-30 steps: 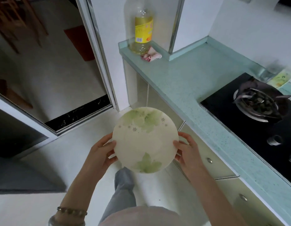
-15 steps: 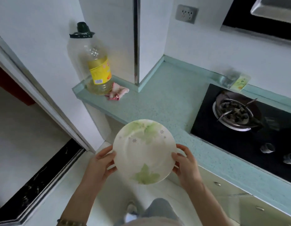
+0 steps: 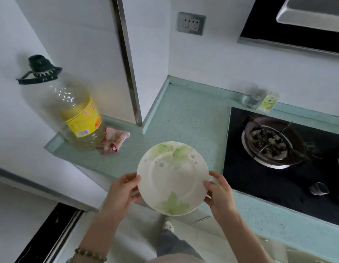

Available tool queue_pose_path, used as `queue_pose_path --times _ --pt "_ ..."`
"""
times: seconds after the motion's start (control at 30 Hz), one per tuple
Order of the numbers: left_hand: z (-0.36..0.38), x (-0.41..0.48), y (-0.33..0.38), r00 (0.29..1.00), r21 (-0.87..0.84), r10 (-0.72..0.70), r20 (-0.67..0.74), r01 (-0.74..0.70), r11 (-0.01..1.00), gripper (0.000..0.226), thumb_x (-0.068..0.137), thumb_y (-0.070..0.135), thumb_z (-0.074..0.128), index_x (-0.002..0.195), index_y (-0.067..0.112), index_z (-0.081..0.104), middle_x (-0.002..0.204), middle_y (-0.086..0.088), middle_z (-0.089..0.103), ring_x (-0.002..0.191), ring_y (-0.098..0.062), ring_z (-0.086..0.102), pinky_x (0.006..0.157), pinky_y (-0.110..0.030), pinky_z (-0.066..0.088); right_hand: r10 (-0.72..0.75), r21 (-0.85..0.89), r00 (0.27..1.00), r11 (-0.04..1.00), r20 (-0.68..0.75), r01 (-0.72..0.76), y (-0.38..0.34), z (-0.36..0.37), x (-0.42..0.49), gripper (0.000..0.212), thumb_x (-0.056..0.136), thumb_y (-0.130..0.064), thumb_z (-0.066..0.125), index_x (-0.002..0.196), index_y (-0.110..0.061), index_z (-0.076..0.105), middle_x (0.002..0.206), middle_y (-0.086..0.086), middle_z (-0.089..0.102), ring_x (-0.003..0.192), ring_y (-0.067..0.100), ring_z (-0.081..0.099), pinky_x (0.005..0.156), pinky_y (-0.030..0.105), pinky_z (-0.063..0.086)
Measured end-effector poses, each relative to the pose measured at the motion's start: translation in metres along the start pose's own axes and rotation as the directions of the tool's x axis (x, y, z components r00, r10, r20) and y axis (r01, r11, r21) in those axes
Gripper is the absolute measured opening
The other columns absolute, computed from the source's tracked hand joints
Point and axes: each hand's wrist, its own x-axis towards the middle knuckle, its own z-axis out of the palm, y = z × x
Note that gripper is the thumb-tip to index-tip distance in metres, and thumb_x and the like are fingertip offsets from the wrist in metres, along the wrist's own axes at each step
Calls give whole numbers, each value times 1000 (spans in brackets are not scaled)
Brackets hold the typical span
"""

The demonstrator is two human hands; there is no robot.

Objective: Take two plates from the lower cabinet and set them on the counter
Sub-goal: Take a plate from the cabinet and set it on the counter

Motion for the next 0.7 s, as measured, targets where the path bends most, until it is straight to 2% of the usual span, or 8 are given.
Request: queue_pose_path --times 0.13,0.23,0.4,0.53,0.7 --pt "22 50 25 999 21 -35 40 35 999 8 93 8 56 93 7 63 73 -4 73 63 -16 70 57 -29 52 -14 15 1000 1000 -25 15 -27 14 37 30 89 3 51 101 -22 62 85 10 69 81 28 65 59 36 55" --pt "42 84 39 997 48 -36 65 33 998 9 91 6 55 93 9 64 73 -3 74 62 -13 71 56 -29 51 -30 28 998 999 -50 31 -50 21 63 29 90 3 51 100 -22 61 86 10 68 82 27 65 60 35 54" --pt "70 126 64 996 137 -20 87 8 991 25 86 -3 56 90 15 72 81 -4 77 66 -13 73 54 -26 54 -39 31 994 999 -105 43 -78 33 96 28 91 2 51 106 -20 59 93 13 67 84 27 64 63 36 55" --pt "96 162 89 988 175 -23 152 -4 985 32 85 -6 55 84 18 76 78 -2 76 63 -12 72 49 -23 53 -43 67 986 996 -161 54 -95 41 124 27 92 0 51 103 -23 59 97 12 67 87 28 64 64 36 56" --pt "122 202 112 979 202 -30 201 -12 979 36 84 -9 54 78 18 77 75 -2 75 63 -13 71 53 -25 54 -10 127 968 991 -252 43 -107 54 161 29 91 2 51 100 -24 60 95 10 66 85 28 63 60 35 54"
